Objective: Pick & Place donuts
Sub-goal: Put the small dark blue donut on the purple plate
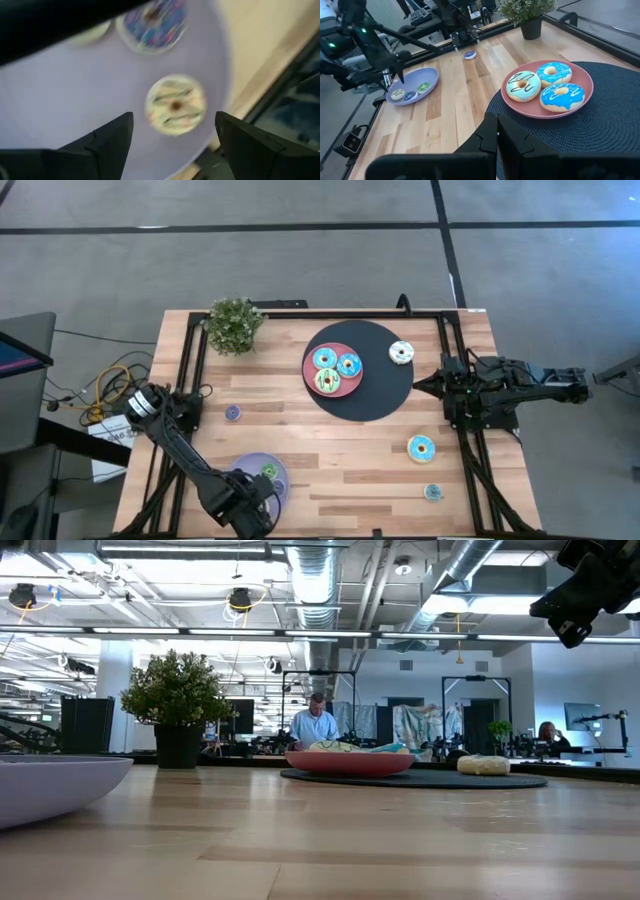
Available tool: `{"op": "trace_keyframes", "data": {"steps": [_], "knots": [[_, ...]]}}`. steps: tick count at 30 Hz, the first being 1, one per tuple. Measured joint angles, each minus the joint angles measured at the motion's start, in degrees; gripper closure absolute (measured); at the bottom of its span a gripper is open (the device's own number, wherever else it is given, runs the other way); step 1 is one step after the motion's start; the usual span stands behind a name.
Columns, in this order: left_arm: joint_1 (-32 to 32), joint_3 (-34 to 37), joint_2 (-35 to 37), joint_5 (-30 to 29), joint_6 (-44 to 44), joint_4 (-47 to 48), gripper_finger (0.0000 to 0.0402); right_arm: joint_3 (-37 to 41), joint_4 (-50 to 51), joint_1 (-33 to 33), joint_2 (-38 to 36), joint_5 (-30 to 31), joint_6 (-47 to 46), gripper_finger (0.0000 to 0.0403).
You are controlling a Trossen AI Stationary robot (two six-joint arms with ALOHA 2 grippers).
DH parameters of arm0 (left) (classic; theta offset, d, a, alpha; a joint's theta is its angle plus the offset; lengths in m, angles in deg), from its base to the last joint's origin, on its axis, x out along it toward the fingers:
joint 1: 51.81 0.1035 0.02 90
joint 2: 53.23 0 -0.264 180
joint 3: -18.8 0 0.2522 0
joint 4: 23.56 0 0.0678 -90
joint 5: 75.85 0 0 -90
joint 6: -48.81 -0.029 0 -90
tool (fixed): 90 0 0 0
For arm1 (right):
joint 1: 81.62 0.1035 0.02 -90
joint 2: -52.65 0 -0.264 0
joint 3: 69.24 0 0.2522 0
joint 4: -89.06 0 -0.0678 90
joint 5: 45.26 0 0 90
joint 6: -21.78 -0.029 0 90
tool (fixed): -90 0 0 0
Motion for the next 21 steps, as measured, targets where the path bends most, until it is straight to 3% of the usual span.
{"op": "trace_keyframes", "data": {"steps": [4, 12, 18, 21], "knots": [[0.64, -3.35, 0.09, -5.0, 1.16, 1.13, 0.0127, 0.0, -0.01, 0.01, 0.0, -0.02, 0.0, 0.0403], [6.59, -8.61, 0.15, -11.28, 13.08, 11.04, 0.0127, 0.0, -0.02, 0.01, -0.02, -0.05, -0.11, 0.0403], [13.97, -8.83, 0.15, -11.5, 14.24, 12.55, 0.0127, 0.0, -0.02, 0.0, 0.0, -0.09, -0.13, 0.0403], [16.87, -8.84, 0.13, -12.0, 18.24, 18.29, 0.0127, 0.0, -0.02, 0.0, 0.0, -0.12, -0.13, 0.0403]]}}
